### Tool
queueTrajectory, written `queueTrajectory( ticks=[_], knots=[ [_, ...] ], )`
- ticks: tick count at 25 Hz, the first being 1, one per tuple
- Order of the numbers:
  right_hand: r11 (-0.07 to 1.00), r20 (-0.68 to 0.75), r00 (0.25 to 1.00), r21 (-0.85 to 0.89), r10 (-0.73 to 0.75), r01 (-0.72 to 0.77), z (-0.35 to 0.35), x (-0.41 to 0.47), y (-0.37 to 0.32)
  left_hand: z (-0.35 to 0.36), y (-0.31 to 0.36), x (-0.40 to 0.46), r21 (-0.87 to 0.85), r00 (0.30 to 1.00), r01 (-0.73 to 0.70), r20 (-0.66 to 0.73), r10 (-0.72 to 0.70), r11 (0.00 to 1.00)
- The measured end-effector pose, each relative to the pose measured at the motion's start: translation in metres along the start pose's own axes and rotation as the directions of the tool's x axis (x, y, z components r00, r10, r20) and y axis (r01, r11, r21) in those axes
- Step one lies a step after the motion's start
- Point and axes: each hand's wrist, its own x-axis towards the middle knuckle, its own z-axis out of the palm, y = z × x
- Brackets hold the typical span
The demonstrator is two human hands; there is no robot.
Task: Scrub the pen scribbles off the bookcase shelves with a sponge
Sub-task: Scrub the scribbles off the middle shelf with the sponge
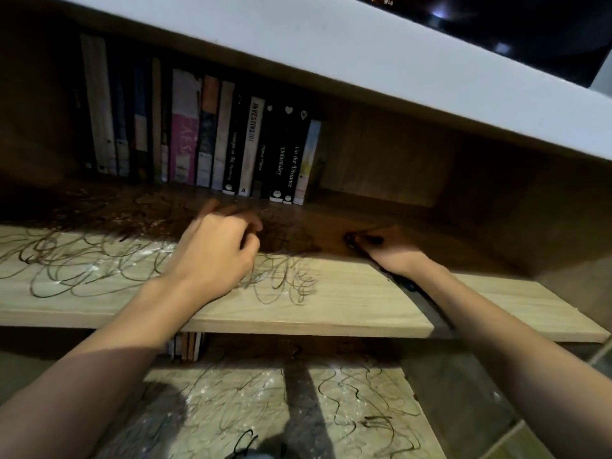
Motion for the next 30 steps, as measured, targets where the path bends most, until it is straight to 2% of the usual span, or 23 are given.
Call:
queueTrajectory(
  ticks=[2,4,7,9,11,12,15,16,18,20,21,23,25,27,30],
  knots=[
    [0.999,0.023,0.999,0.0,-0.048,0.048,0.016,0.007,-0.018,0.003,-0.003,0.008,0.048,0.996,-0.045,0.076,0.041,0.998],
    [0.985,0.1,0.981,0.07,-0.166,0.16,0.021,-0.015,-0.033,0.007,-0.008,0.031,0.085,0.983,-0.117,0.154,0.103,0.989],
    [0.925,0.216,0.92,0.274,-0.327,0.264,0.005,-0.056,-0.02,0.016,-0.018,0.071,0.116,0.975,-0.198,0.12,0.184,0.973],
    [0.961,0.238,0.944,0.208,-0.23,0.182,-0.013,-0.048,0.007,0.021,-0.033,0.081,0.103,0.98,-0.198,0.035,0.195,0.975],
    [0.996,0.129,0.991,0.089,-0.042,0.03,-0.021,-0.014,0.037,0.026,-0.049,0.08,0.046,0.994,-0.112,0.017,0.111,0.993],
    [0.999,0.047,0.999,0.035,-0.001,-0.001,-0.017,0.009,0.046,0.027,-0.055,0.079,0.029,0.997,-0.074,0.02,0.074,0.997],
    [0.985,-0.153,0.988,-0.172,0.002,-0.029,0.016,0.065,0.032,0.029,-0.058,0.082,-0.016,0.998,-0.066,0.011,0.066,0.998],
    [0.98,-0.152,0.988,-0.199,-0.025,-0.005,0.029,0.072,0.015,0.029,-0.056,0.084,-0.028,0.997,-0.075,0.01,0.075,0.997],
    [0.982,-0.017,0.987,-0.105,-0.161,0.159,0.045,0.071,-0.018,0.03,-0.057,0.084,-0.054,0.997,-0.072,0.014,0.073,0.996],
    [0.948,0.115,0.942,0.083,-0.315,0.307,0.044,0.055,-0.033,0.032,-0.059,0.081,-0.068,0.997,-0.064,0.031,0.066,0.996],
    [0.926,0.13,0.923,0.167,-0.362,0.34,0.039,0.051,-0.031,0.032,-0.061,0.08,-0.066,0.997,-0.062,0.033,0.064,0.996],
    [0.94,0.081,0.945,0.164,-0.316,0.3,0.032,0.065,-0.023,0.031,-0.062,0.08,-0.071,0.998,-0.059,0.018,0.06,0.996],
    [0.983,0.049,0.982,0.013,-0.185,0.184,0.037,0.094,-0.027,0.031,-0.062,0.081,-0.058,0.998,-0.054,-0.012,0.054,0.997],
    [0.992,0.065,0.991,-0.017,-0.121,0.122,0.05,0.107,-0.048,0.031,-0.062,0.082,-0.041,0.998,-0.058,-0.023,0.058,0.997],
    [0.951,0.105,0.95,0.128,-0.294,0.28,0.056,0.087,-0.058,0.031,-0.061,0.081,-0.038,0.997,-0.074,-0.003,0.074,0.997]
  ],
)
